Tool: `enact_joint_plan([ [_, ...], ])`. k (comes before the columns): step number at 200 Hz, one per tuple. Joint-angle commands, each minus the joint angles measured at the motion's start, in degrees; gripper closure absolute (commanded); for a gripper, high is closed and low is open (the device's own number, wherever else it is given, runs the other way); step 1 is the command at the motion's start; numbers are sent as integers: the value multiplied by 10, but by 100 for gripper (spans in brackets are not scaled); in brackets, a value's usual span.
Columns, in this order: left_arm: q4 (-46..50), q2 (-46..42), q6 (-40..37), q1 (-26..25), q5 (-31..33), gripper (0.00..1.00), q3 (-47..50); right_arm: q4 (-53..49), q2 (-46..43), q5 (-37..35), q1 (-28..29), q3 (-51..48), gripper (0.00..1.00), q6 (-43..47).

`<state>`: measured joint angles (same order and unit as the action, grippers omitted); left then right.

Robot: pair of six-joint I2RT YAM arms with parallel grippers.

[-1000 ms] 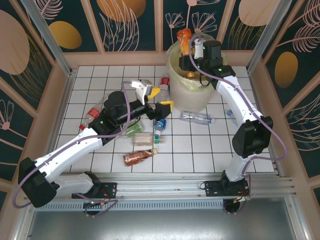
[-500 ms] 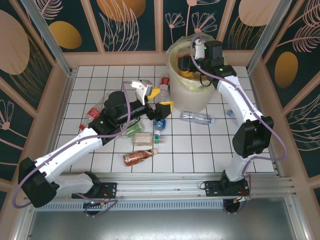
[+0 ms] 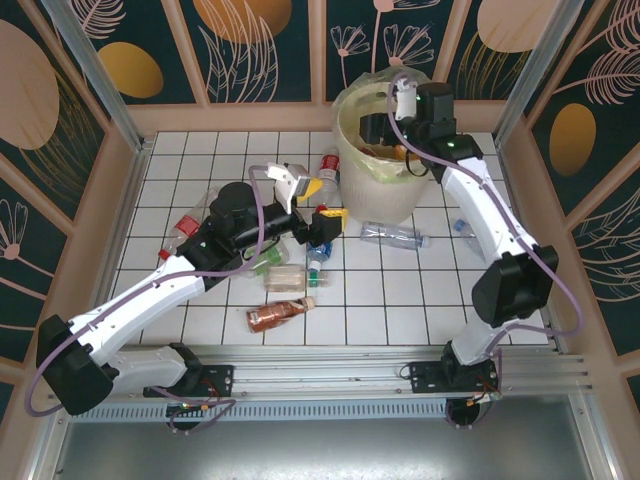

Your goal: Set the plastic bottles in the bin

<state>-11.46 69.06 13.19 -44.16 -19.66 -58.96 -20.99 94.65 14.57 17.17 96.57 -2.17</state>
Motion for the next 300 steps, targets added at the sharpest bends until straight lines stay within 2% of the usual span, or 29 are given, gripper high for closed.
enact_joint_plan([
  [1,22,-10,-43,-2,-33,1,-26,5,-62,-9,-4,-26,22,14],
  [57,50,-13,-64,-2,-47,1,-39,-6,-230,-83,17,-173,22,-56],
  [86,54,-5,-60,-2,-59,1,-44,-20,-323,-167,16,-258,22,-114],
  [102,51,-5,-56,-2,-63,1,-43,-25,-366,-198,6,-293,22,-128],
  [123,50,-3,-54,-2,-66,1,-43,-38,-392,-209,-38,-312,21,-156],
  [180,50,-5,-50,-2,-67,1,-42,-30,-365,-184,-199,-362,14,-214],
  [196,49,-4,-50,-2,-69,1,-41,-13,-344,-157,-248,-379,10,-204],
  [207,49,-1,-49,-2,-71,1,-42,-3,-321,-113,-280,-387,8,-188],
  [220,50,2,-48,-2,-75,1,-42,3,-292,-93,-311,-391,1,-176],
  [250,55,6,-52,-2,-77,1,-45,32,-228,-57,-354,-395,1,-156],
  [300,66,16,-60,-2,-85,1,-49,25,-136,-96,-375,-366,1,-119],
])
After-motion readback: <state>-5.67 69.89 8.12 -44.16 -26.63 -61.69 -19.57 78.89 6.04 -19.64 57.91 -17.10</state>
